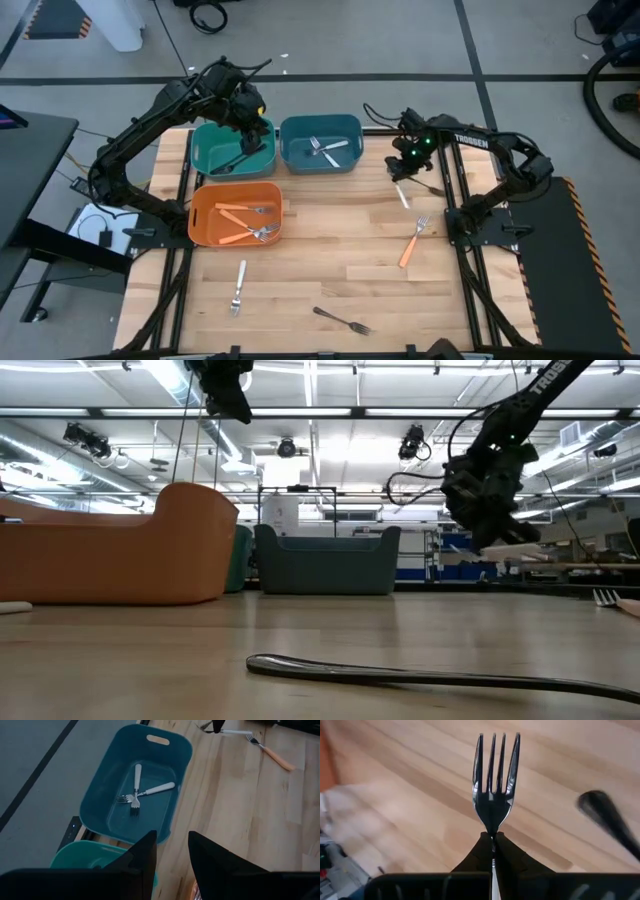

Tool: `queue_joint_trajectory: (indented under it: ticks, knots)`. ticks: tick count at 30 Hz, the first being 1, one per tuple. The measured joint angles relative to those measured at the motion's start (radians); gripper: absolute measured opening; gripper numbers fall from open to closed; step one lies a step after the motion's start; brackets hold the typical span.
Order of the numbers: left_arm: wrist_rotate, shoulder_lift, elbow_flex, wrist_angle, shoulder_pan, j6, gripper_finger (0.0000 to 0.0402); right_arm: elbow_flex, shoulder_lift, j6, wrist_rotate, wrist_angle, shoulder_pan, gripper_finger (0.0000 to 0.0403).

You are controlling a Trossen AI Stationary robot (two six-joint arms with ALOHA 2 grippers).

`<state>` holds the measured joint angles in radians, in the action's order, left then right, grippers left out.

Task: Sort silverware by color (type)
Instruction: Put the top white fork into the blue bin

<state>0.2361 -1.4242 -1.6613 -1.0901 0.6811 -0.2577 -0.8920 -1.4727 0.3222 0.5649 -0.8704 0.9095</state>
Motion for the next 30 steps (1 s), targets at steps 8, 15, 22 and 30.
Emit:
queue_joint_trajectory:
  ticks: [8, 15, 22, 30]
  knots:
    - [0.000, 0.000, 0.000, 0.031, 0.000, 0.011, 0.0121, -0.167, 0.000, 0.031, 0.009, 0.186, -0.060, 0.0007]
    - [0.000, 0.000, 0.000, 0.052, 0.000, 0.011, 0.0121, -0.252, 0.001, 0.144, -0.071, 0.591, -0.084, 0.0007]
    - [0.000, 0.000, 0.000, 0.060, 0.000, 0.012, 0.0121, -0.253, -0.055, 0.139, -0.151, 0.890, -0.109, 0.0007]
    - [0.000, 0.000, 0.000, 0.069, 0.000, 0.012, 0.0121, -0.251, -0.131, -0.066, -0.195, 0.921, -0.143, 0.0016]
